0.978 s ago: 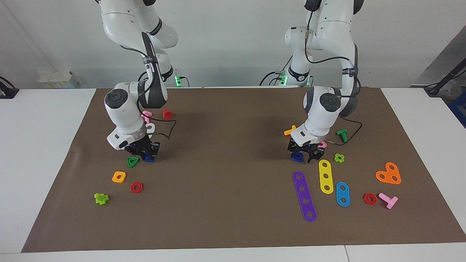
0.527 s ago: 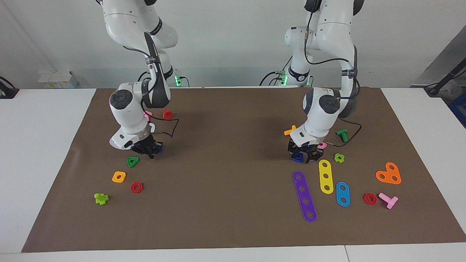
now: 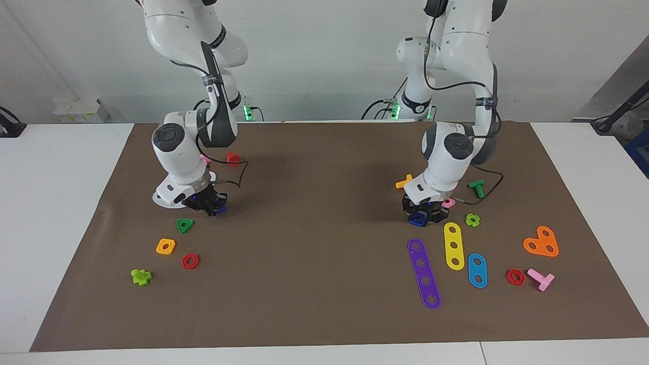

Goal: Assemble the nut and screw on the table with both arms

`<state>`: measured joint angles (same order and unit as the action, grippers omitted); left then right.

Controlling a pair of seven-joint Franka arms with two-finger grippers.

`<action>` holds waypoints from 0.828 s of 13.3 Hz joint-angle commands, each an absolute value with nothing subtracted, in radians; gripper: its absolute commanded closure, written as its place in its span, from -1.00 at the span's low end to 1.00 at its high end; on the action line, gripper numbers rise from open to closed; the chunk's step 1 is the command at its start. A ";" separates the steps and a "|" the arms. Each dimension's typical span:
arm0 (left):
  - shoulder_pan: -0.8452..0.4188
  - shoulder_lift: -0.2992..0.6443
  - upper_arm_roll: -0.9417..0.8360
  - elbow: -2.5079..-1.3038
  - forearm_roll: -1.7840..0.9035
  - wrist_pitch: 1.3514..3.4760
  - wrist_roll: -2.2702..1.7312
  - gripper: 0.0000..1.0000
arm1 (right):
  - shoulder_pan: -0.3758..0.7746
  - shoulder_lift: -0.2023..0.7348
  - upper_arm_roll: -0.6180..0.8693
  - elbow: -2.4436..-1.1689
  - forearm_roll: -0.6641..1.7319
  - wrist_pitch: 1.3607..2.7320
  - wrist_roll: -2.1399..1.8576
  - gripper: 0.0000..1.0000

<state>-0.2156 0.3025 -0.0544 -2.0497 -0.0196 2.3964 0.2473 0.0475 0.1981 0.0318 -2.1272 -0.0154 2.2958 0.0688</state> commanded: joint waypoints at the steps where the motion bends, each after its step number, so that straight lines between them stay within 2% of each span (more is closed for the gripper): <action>1: -0.212 0.290 -0.035 -2.031 -0.037 2.286 0.197 1.00 | 0.055 0.169 0.034 -2.148 0.014 2.275 0.038 0.72; 3: -0.183 0.279 -0.034 -1.947 -0.037 2.145 0.169 1.00 | 0.077 0.169 0.034 -2.151 0.014 2.275 0.043 0.72; 5: -0.137 0.256 -0.034 -1.860 -0.037 1.995 0.167 1.00 | 0.069 0.169 0.034 -2.154 0.014 2.276 0.022 0.59; 8: -0.062 0.226 -0.032 -1.751 -0.037 1.811 0.144 1.00 | 0.067 0.167 0.034 -2.154 0.014 2.275 -0.012 0.58; 11: -0.060 0.181 0.001 -1.730 -0.031 1.727 0.077 1.00 | 0.072 0.167 0.032 -2.154 0.014 2.273 -0.014 0.33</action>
<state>-0.0562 0.2033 -0.0111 -1.7380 -0.0212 1.7689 0.1228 0.0755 0.1927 0.0311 -2.1330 -0.0154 2.2809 0.0301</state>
